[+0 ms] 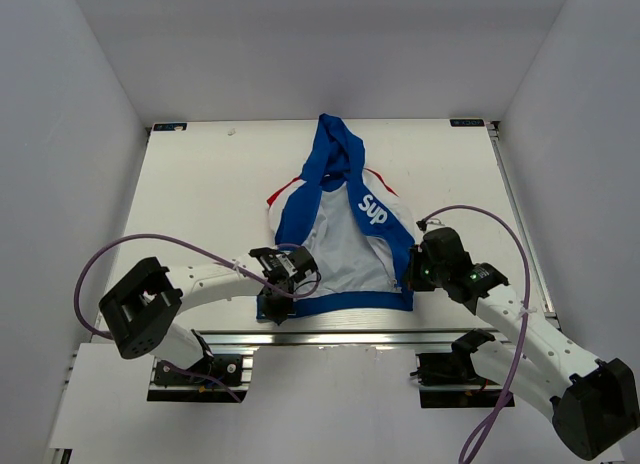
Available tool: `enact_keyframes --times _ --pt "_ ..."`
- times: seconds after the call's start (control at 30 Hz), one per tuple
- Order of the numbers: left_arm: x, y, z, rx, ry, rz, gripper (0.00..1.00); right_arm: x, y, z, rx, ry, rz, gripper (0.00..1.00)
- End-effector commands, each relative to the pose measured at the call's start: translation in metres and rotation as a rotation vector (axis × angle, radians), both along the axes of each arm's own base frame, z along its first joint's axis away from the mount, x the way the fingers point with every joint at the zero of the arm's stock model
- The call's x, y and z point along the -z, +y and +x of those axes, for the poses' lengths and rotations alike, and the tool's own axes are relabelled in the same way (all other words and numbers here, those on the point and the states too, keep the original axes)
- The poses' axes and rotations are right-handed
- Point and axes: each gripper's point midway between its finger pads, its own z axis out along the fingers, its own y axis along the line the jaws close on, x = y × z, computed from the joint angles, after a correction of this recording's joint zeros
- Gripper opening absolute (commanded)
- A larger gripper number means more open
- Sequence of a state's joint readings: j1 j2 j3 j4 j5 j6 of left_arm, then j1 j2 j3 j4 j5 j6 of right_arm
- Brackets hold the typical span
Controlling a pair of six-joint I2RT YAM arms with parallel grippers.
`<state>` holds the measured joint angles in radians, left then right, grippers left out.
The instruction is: Zip up the jacket
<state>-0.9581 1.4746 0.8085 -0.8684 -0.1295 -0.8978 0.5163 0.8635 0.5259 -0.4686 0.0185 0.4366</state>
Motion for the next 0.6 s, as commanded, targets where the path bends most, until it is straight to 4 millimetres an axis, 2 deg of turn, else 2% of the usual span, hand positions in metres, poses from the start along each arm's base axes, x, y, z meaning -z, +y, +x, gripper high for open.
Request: enact_keyframes --times 0.0,0.07,0.2,0.33,0.4,0.43,0.47,0.5,0.53,0.57 --pt "-0.019 -0.024 0.011 0.028 -0.053 -0.117 0.00 -0.007 0.003 0.006 -0.015 -0.041 0.019 0.00" --pt "-0.027 -0.032 0.014 0.050 -0.076 -0.163 0.00 -0.010 0.012 0.001 -0.069 -0.036 0.054 0.00" --pt "-0.064 -0.061 0.028 0.109 -0.175 -0.339 0.00 -0.029 0.033 -0.001 -0.206 -0.122 0.151 0.00" --pt "-0.119 -0.092 0.057 0.133 -0.388 -0.541 0.00 -0.057 0.052 0.001 -0.305 -0.231 0.253 0.00" --pt "-0.139 -0.101 0.064 0.147 -0.469 -0.630 0.00 -0.082 0.070 -0.002 -0.402 -0.306 0.350 0.00" --pt "-0.157 -0.114 0.072 0.171 -0.538 -0.705 0.00 -0.091 0.076 -0.004 -0.439 -0.331 0.384 0.00" --pt "-0.167 -0.119 0.075 0.187 -0.574 -0.746 0.00 -0.105 0.087 -0.007 -0.494 -0.364 0.446 0.00" --pt "-0.175 -0.124 0.077 0.197 -0.600 -0.778 0.00 -0.111 0.091 -0.008 -0.514 -0.373 0.471 0.00" --pt "-0.193 -0.133 0.083 0.231 -0.665 -0.836 0.00 -0.119 0.095 -0.007 -0.531 -0.390 0.495 0.00" --pt "-0.200 -0.137 0.085 0.250 -0.693 -0.852 0.00 -0.128 0.101 -0.009 -0.576 -0.412 0.531 0.00"
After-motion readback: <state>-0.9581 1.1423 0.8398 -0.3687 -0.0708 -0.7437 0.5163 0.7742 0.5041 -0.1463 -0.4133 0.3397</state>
